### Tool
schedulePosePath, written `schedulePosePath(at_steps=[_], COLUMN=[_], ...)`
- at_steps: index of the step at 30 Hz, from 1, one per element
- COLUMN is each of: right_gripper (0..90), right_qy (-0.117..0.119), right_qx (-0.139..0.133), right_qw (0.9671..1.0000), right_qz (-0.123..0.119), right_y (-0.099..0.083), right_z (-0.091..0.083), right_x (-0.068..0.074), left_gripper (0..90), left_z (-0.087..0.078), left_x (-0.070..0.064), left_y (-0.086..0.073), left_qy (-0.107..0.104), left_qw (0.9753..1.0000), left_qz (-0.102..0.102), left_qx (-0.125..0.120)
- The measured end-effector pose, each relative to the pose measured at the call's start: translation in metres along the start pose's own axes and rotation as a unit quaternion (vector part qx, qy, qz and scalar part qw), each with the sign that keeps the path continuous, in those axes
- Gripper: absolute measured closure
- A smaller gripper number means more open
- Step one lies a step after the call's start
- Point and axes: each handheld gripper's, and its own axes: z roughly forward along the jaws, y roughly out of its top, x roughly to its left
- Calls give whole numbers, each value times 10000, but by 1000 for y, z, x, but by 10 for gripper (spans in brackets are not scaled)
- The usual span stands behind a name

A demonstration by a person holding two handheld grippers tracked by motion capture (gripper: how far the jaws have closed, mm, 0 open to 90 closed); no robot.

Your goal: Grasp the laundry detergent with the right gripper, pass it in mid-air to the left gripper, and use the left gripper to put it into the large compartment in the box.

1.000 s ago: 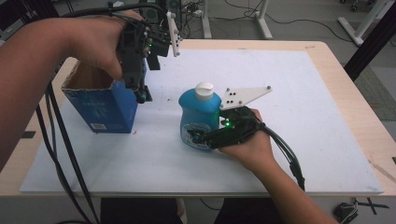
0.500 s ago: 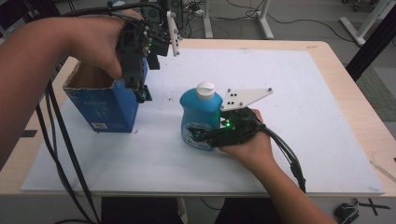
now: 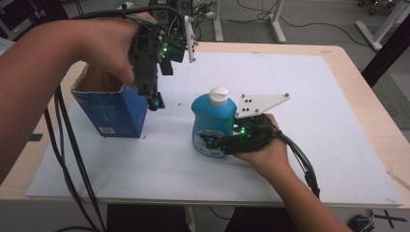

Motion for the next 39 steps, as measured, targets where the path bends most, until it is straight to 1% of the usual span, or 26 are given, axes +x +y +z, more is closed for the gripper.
schedulePosePath(at_steps=[2, 5, 7, 9, 10, 13, 15, 17, 18, 19, 20, 21, 22, 23, 26, 27, 28, 29, 32, 37, 39], right_gripper=[460, 461, 461, 461, 462, 462, 462, 463, 463, 463, 463, 463, 463, 463, 463, 463, 463, 463, 463, 463, 463], right_qy=[67, 162, 224, 328, 359, 506, 582, 693, 693, 778, 778, 852, 871, 957, 1073, 1106, 1106, 1159, 1225, 1287, 1292], right_qx=[1, 45, 102, 136, 176, 241, 279, 308, 308, 317, 317, 324, 325, 315, 307, 304, 304, 269, 259, 272, 263], right_qw=[10000, 9998, 9995, 9990, 9988, 9977, 9970, 9962, 9962, 9954, 9954, 9948, 9946, 9938, 9926, 9923, 9923, 9919, 9911, 9903, 9902], right_qz=[-20, -124, -208, -258, -273, -372, -426, -435, -435, -467, -467, -461, -472, -461, -473, -463, -463, -453, -458, -447, -453], right_y=[3, 11, 17, 22, 25, 31, 35, 38, 38, 41, 41, 44, 45, 49, 54, 56, 56, 59, 63, 70, 72], right_z=[-3, -8, -11, -13, -14, -16, -17, -17, -17, -18, -18, -18, -18, -18, -18, -18, -18, -18, -16, -12, -10], right_x=[0, -1, -2, -3, -3, -4, -4, -4, -4, -4, -4, -4, -5, -4, -4, -4, -4, -4, -5, -5, -6], left_gripper=[17, 17, 17, 17, 17, 17, 17, 17, 17, 17, 17, 17, 17, 17, 17, 17, 17, 17, 17, 17, 17], left_z=[-2, -6, -9, -11, -13, -16, -19, -21, -21, -24, -24, -25, -25, -26, -26, -27, -27, -28, -31, -32, -33], left_x=[-3, -8, -11, -14, -16, -21, -24, -28, -28, -32, -32, -33, -34, -37, -38, -39, -39, -39, -39, -41, -41], left_y=[3, 9, 13, 18, 20, 27, 32, 36, 36, 42, 42, 43, 46, 49, 53, 55, 55, 57, 60, 66, 67], left_qy=[-22, -86, -77, -147, -161, -213, -202, -235, -235, -241, -241, -241, -217, -191, -192, -158, -158, -176, -179, -182, -139], left_qw=[10000, 9999, 9999, 9999, 9999, 9998, 9998, 9997, 9997, 9997, 9997, 9997, 9998, 9998, 9998, 9998, 9998, 9997, 9997, 9997, 9998], left_qz=[29, 24, 45, -9, 19, -11, 14, -14, -14, -45, -45, -39, -48, -44, -76, -86, -86, -132, -118, -82, -90], left_qx=[-19, -51, -52, -73, -54, -41, -9, 0, 0, -15, -15, -6, -10, -2, 4, -34, -34, -84, -146, -130, -130])
